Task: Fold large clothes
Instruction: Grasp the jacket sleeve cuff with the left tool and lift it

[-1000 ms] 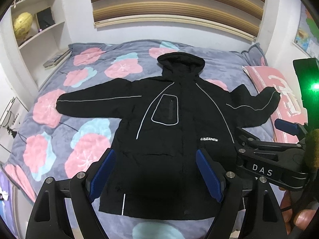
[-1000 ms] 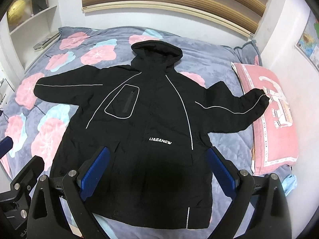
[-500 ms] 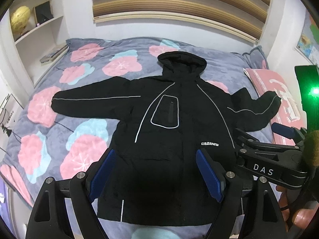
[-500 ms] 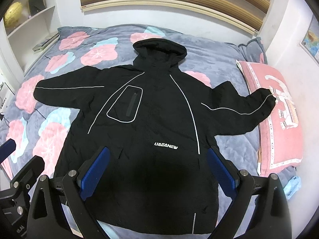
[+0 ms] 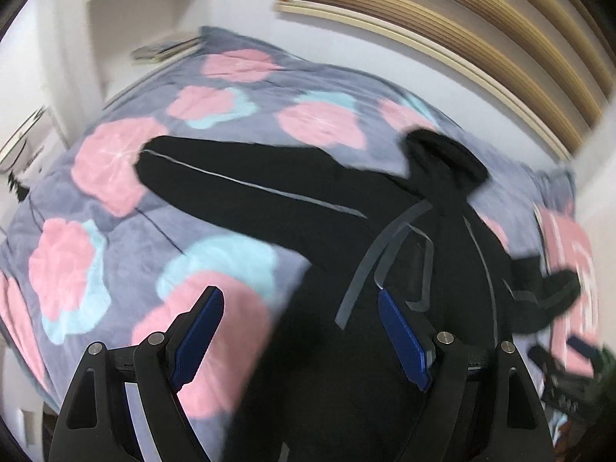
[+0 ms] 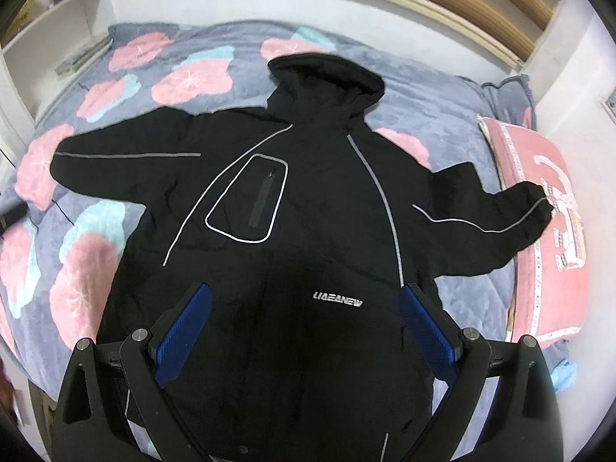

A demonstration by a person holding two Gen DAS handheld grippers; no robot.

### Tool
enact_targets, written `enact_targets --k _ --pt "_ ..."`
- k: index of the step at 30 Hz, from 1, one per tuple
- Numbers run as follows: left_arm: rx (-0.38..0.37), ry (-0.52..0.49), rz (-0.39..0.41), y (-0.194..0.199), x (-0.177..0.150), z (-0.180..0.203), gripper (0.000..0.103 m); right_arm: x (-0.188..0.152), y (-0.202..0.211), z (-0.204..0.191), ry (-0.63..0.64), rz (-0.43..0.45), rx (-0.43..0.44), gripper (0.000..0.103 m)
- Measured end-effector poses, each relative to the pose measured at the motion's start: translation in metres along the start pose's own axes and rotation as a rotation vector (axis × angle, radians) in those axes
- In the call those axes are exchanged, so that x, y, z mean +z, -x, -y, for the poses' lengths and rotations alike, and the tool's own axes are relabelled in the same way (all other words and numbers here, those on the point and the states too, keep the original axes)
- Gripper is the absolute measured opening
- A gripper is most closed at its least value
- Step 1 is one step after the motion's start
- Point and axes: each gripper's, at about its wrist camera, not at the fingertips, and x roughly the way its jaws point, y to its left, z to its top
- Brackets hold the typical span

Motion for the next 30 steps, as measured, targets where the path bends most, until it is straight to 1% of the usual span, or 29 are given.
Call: enact_targets --k 2,3,4,5,6,8,9,12,13,15,17,22,25,27,29,30 --pt "0.017 0.045 0.017 -0.016 0.018 -0.026 0.083 0.006 -0.014 -0.008 0.021 -0.026 -0.008 0.099" --pt "0.028 0.080 0.027 -0.030 0.032 -0.047 0.083 0.010 -0.021 -0.013 0.033 -0.039 -0.011 0.099" --pt "0.030 0.098 0.029 -0.038 0.040 -0.057 0.083 0.013 -0.029 -0.017 0.044 -0.053 -0.013 0.099" --pt "0.030 0.138 0.030 -0.054 0.055 -0.079 0.083 0.016 -0.035 -0.020 0.053 -0.065 -0.016 0.099" --pt "0.027 0.160 0.027 -0.063 0.062 -0.090 0.083 0.019 -0.042 -0.025 0.064 -0.080 -0.018 0.099" --pt "0.008 0.242 0.021 -0.096 0.087 -0.128 0.083 0.025 -0.055 -0.032 0.082 -0.100 -0.021 0.099" --pt "0.014 0.275 0.022 -0.110 0.096 -0.144 0.083 0.028 -0.059 -0.035 0.089 -0.109 -0.025 0.099" --pt "0.026 0.343 0.015 -0.154 0.119 -0.181 0.083 0.038 -0.077 -0.045 0.113 -0.134 -0.044 0.099" --pt "0.020 0.370 0.008 -0.167 0.124 -0.192 0.083 0.041 -0.083 -0.048 0.119 -0.143 -0.051 0.099" --pt "-0.012 0.437 -0.008 -0.196 0.132 -0.214 0.083 0.047 -0.093 -0.054 0.127 -0.159 -0.062 0.099" --pt "-0.023 0.500 -0.019 -0.226 0.138 -0.238 0.083 0.054 -0.105 -0.059 0.133 -0.178 -0.071 0.099" --pt "0.022 0.593 -0.023 -0.272 0.145 -0.281 0.083 0.062 -0.129 -0.073 0.144 -0.227 -0.078 0.099" --pt "0.022 0.604 -0.020 -0.288 0.148 -0.295 0.083 0.061 -0.139 -0.082 0.173 -0.248 -0.085 0.099" --pt "-0.009 0.605 -0.024 -0.299 0.149 -0.299 0.083 0.060 -0.145 -0.089 0.188 -0.262 -0.084 0.099" --pt "-0.025 0.596 -0.033 -0.310 0.150 -0.300 0.083 0.060 -0.149 -0.093 0.195 -0.271 -0.076 0.099" --pt "-0.032 0.592 -0.024 -0.312 0.150 -0.300 0.081 0.061 -0.150 -0.095 0.198 -0.273 -0.074 0.099"
